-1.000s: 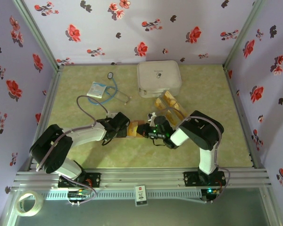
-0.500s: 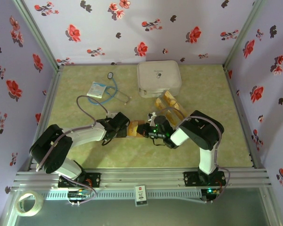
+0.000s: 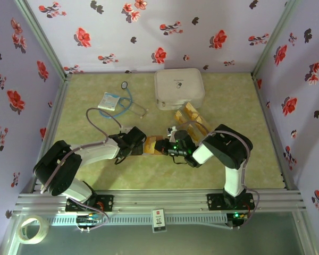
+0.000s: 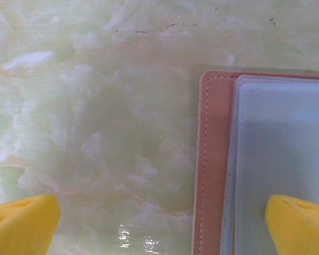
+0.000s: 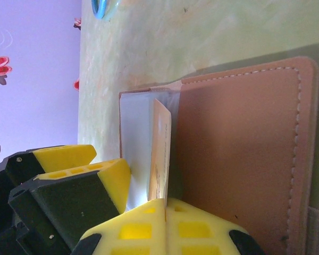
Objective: Put the credit cards into the card holder
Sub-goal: Insert the credit card into the card slot.
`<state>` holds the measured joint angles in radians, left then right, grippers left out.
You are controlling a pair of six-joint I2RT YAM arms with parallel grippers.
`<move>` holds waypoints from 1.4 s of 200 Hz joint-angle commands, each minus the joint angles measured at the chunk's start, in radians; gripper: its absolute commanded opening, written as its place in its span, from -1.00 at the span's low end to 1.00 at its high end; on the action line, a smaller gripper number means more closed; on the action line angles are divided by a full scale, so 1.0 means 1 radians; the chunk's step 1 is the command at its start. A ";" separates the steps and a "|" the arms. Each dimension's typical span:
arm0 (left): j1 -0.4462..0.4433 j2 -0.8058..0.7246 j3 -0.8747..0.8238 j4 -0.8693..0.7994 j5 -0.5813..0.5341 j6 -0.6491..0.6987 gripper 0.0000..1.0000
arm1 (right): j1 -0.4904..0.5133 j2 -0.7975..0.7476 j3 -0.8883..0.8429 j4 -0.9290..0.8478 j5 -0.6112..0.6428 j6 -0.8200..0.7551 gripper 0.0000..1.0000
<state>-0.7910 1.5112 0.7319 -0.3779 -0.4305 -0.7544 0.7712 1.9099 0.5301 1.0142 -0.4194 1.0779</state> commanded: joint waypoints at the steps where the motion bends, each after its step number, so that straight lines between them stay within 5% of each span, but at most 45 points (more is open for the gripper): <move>1: 0.010 0.003 -0.034 -0.077 -0.020 -0.010 0.99 | -0.004 0.031 0.004 -0.039 -0.018 -0.013 -1.00; 220: 0.010 -0.001 -0.032 -0.076 -0.021 -0.011 0.99 | 0.013 0.078 0.056 -0.082 -0.061 -0.006 -1.00; 280: 0.030 -0.062 0.006 -0.114 -0.001 -0.016 0.99 | 0.014 0.030 0.086 -0.221 -0.037 -0.054 -0.43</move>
<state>-0.7826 1.4895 0.7311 -0.4168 -0.4332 -0.7574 0.7765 1.9404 0.6064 0.9791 -0.4942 1.0702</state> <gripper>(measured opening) 0.997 0.262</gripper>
